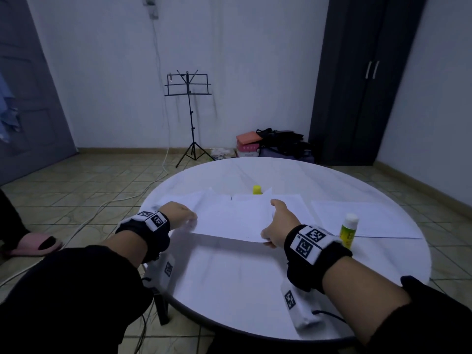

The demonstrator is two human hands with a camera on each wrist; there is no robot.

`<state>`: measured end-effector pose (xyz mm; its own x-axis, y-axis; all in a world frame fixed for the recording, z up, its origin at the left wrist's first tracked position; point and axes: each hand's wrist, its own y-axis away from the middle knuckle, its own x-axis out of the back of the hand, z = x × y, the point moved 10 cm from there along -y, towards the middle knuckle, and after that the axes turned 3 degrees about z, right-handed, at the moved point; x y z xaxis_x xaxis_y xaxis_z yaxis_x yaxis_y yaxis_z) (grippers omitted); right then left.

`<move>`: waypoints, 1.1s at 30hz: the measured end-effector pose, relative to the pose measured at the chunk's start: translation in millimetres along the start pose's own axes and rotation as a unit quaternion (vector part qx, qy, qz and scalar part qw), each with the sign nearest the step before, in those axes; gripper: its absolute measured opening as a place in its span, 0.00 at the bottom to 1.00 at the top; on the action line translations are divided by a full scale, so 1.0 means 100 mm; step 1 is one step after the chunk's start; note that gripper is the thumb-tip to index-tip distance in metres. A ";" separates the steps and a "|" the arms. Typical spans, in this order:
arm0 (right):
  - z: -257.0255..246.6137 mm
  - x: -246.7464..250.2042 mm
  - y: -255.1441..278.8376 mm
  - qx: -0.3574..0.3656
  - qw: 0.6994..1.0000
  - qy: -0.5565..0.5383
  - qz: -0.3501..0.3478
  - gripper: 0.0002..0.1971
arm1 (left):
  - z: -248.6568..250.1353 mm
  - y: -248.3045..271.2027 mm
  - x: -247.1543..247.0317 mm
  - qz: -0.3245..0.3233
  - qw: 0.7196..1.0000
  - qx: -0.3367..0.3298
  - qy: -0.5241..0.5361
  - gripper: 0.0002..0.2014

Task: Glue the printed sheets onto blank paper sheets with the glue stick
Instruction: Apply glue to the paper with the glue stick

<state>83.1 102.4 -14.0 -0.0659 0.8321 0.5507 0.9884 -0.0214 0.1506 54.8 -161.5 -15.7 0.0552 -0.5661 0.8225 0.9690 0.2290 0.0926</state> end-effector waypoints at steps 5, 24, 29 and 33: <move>0.01 -0.06 -0.03 -0.010 1.000 0.000 -0.009 0.38 | -0.14 -0.08 0.03 0.007 1.000 0.020 0.014 0.08; 0.63 0.42 0.46 -0.076 0.992 0.087 -0.048 0.11 | 0.64 0.84 -0.80 -0.177 0.935 -0.145 -0.271 0.25; 0.98 0.73 0.61 -0.085 0.980 0.174 -0.054 0.08 | 0.82 1.01 -1.08 -0.206 0.922 -0.174 -0.278 0.28; 1.23 1.05 0.58 -0.145 0.970 0.192 -0.044 0.09 | 0.93 1.06 -1.18 -0.191 0.914 -0.196 -0.300 0.29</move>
<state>150.6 256.9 -48.5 -0.2497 0.5713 0.7818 0.8998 -0.1615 0.4054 128.2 3.2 -50.8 -0.3338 0.0176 0.9425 0.9079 -0.2630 0.3264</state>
